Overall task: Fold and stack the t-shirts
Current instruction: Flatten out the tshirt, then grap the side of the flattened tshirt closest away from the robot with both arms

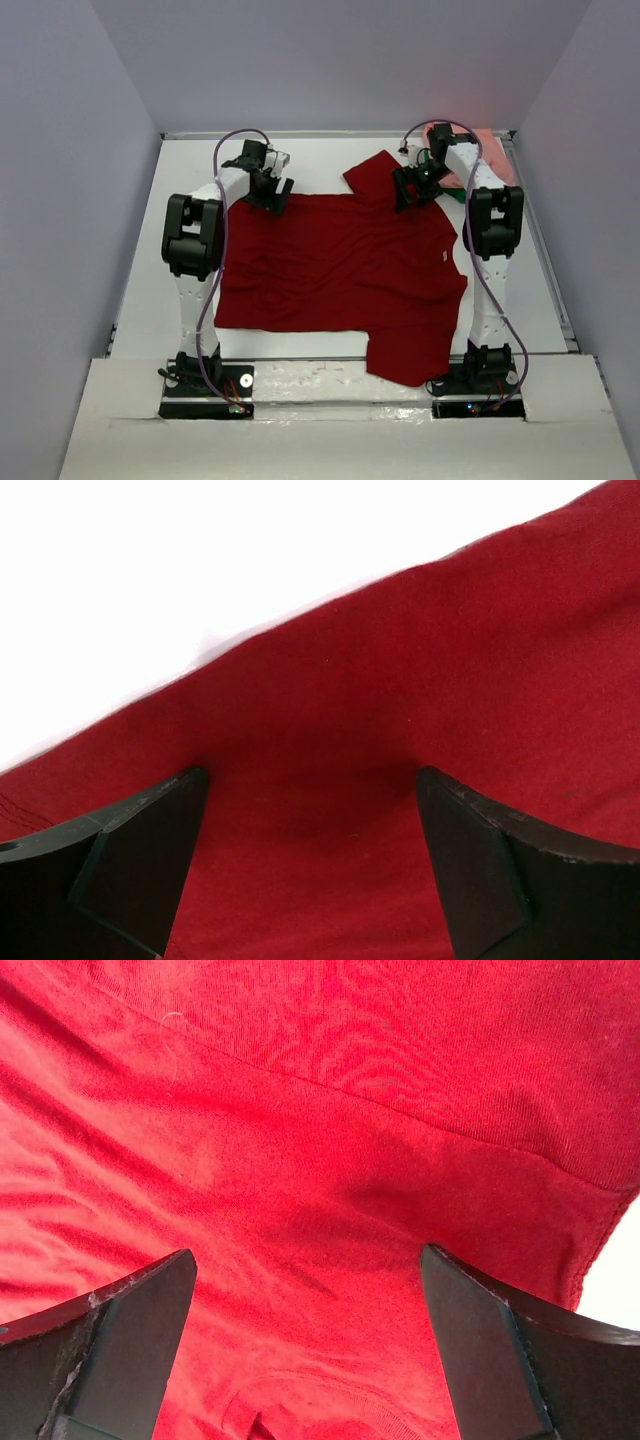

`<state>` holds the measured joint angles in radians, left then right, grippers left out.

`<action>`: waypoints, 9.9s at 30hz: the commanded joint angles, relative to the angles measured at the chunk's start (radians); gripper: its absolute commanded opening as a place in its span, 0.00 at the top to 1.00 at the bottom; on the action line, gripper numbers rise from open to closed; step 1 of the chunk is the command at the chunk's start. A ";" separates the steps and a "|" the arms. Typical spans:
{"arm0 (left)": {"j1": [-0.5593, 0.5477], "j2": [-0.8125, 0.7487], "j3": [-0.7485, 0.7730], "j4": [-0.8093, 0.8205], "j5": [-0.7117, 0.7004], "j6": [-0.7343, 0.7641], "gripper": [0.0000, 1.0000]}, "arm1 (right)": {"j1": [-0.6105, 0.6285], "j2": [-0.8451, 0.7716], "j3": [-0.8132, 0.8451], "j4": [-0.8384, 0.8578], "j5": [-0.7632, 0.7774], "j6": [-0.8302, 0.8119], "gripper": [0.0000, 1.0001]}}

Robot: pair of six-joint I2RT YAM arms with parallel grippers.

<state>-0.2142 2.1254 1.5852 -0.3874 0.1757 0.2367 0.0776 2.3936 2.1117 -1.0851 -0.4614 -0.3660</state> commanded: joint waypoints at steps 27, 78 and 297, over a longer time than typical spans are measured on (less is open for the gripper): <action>0.081 0.137 0.404 -0.142 -0.035 -0.014 0.01 | 0.007 0.144 0.358 0.025 -0.020 0.022 0.00; 0.018 -0.147 -0.209 0.016 0.096 0.012 0.01 | 0.016 -0.033 -0.116 0.047 -0.097 -0.024 0.00; 0.286 0.208 0.328 -0.126 0.085 0.184 0.01 | 0.014 -0.323 -0.114 -0.078 0.044 0.029 0.00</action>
<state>0.0517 2.3272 1.9026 -0.4522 0.2996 0.4290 0.0975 2.0815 1.9934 -1.1534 -0.4202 -0.3225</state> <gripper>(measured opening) 0.989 0.994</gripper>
